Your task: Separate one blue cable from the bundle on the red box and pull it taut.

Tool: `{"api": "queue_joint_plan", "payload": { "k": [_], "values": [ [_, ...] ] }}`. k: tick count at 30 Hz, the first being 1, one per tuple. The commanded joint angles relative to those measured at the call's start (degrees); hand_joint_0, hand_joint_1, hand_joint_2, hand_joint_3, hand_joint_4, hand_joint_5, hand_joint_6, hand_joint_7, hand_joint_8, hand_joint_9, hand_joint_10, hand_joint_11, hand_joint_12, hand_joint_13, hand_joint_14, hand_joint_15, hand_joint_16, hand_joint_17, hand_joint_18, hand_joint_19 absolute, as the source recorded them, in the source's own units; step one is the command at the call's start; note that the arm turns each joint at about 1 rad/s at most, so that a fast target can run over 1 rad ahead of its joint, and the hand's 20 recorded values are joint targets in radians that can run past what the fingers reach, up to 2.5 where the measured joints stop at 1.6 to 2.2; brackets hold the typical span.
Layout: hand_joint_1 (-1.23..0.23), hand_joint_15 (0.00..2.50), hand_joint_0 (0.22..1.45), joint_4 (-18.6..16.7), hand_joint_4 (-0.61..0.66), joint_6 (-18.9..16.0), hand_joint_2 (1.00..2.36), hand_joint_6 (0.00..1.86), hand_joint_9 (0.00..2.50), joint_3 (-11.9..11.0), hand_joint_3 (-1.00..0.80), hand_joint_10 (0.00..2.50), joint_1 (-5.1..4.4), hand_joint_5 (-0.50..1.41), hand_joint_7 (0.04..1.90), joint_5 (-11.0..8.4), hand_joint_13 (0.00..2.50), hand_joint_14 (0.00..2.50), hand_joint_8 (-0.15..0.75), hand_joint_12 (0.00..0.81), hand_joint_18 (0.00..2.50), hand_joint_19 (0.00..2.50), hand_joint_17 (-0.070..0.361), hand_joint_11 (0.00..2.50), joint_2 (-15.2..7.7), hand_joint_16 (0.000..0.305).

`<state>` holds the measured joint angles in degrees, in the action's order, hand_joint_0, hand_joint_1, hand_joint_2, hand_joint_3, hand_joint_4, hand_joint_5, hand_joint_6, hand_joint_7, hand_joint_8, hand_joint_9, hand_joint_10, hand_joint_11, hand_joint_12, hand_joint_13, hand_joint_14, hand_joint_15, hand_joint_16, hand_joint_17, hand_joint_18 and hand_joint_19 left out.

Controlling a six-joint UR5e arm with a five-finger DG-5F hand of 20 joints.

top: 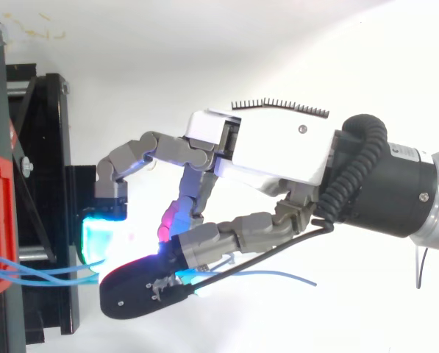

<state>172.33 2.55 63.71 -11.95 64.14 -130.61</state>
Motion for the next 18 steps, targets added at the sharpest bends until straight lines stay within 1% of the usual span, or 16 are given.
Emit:
{"api": "queue_joint_plan", "payload": {
  "k": [1, 6, 8, 14, 17, 18],
  "values": [
    [-0.57, 0.65, 0.56, 0.2, 0.07, 0.0, 1.01, 0.87, 1.63, 0.01, -0.29, 0.02, -0.01, -0.06, 1.15, 0.02, 1.26, 0.02, 0.406, 0.463, 1.17, 0.5, 0.128, 0.89, 0.0, 0.057],
    [-0.59, 0.66, 0.56, 0.38, 0.06, 0.0, 1.0, 0.87, 1.64, 0.01, -0.29, 0.02, -0.09, -0.06, 1.14, 0.02, 1.26, 0.02, 0.407, 0.469, 1.18, 0.5, 0.13, 0.9, 0.0, 0.058],
    [-0.65, 0.66, 0.56, 0.38, 0.06, 0.0, 1.01, 0.87, 1.64, -0.07, -0.27, 0.01, -0.01, -0.06, 1.17, 0.02, 1.26, 0.02, 0.404, 0.467, 1.18, 0.51, 0.13, 0.9, 0.0, 0.058],
    [-0.74, 0.66, 0.57, 0.38, 0.05, 0.0, 1.01, 0.88, 1.55, 0.01, -0.22, 0.01, -0.09, -0.08, 1.15, 0.02, 1.24, 0.02, 0.387, 0.45, 1.15, 0.5, 0.123, 0.9, 0.0, 0.055],
    [-0.77, 0.58, 0.57, 0.38, 0.01, 0.0, 1.01, 0.88, 1.45, 0.01, -0.19, 0.01, -0.01, -0.08, 1.14, 0.02, 1.19, 0.02, 0.337, 0.43, 1.13, 0.47, 0.116, 0.75, 0.0, 0.052],
    [-0.78, 0.51, 0.57, 0.46, 0.01, 0.0, 1.01, 0.88, 1.37, -0.07, -0.19, 0.01, -0.01, -0.08, 1.14, 0.11, 1.15, 0.01, 0.322, 0.426, 1.1, 0.45, 0.111, 0.64, 0.0, 0.049]
  ]
}}
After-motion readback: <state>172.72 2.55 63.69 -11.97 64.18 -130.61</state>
